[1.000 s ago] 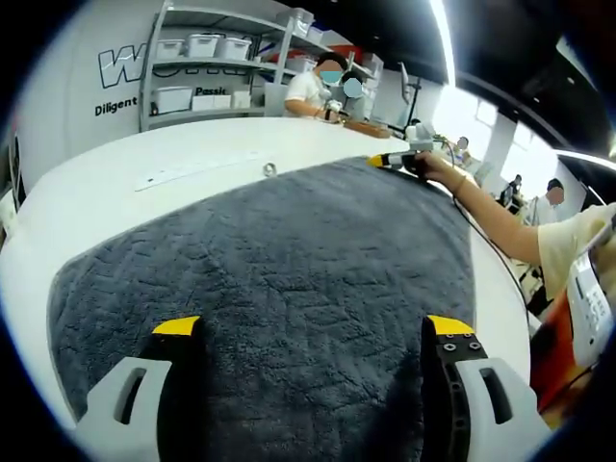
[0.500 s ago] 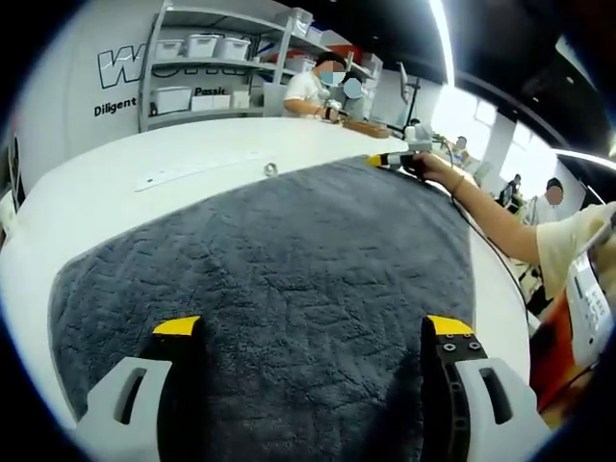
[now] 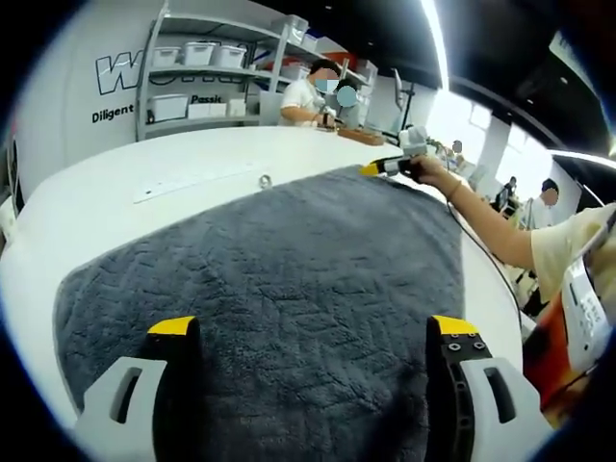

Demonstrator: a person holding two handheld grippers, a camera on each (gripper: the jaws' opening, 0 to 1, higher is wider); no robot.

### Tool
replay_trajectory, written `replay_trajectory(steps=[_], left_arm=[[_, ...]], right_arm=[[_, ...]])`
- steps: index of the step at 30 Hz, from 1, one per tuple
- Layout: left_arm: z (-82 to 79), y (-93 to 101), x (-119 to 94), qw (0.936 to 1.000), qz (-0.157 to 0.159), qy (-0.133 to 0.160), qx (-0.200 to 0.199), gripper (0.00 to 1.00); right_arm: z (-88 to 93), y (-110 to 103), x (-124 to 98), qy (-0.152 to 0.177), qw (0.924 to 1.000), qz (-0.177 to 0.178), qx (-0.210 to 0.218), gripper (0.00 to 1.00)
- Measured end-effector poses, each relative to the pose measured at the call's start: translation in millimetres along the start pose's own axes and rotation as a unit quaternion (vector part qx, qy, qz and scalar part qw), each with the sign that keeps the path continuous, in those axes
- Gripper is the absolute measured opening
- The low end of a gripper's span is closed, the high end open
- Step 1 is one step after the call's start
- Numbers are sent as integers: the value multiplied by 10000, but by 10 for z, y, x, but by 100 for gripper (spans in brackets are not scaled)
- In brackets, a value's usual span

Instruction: Open the folded towel by lifting each exposed corner and separating the folded layers until the towel lies flat within the target outline without major curled edges

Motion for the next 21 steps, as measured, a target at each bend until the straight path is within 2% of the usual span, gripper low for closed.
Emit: replay_trajectory(steps=[8,11,16,21], left_arm=[[-35,53,-34,10000,58,44,37,99],[-54,84,-43,9999,130,84,44,99],[-88,161,-72,9996,207,141,120,99],[-91,185,-69,9995,240,139,140,99]], right_arm=[[-82,-79,-276,31,10000,-56,-29,85],[-41,-111,-416,159,9998,-125,29,86],[78,-178,-662,185,9995,-260,57,89],[181,-195,-919,233,9995,-225,41,96]])
Point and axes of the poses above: the point that each gripper's makers call its tool centre point, and the gripper's own axes: x roughly forward along the fingers, y roughly to its right, z roughly out of its underside, the point moved 9 cm from there along -x, roughly backward along the fingers, and after that the axes turned 2 degrees about x, right-handed, at the moved point
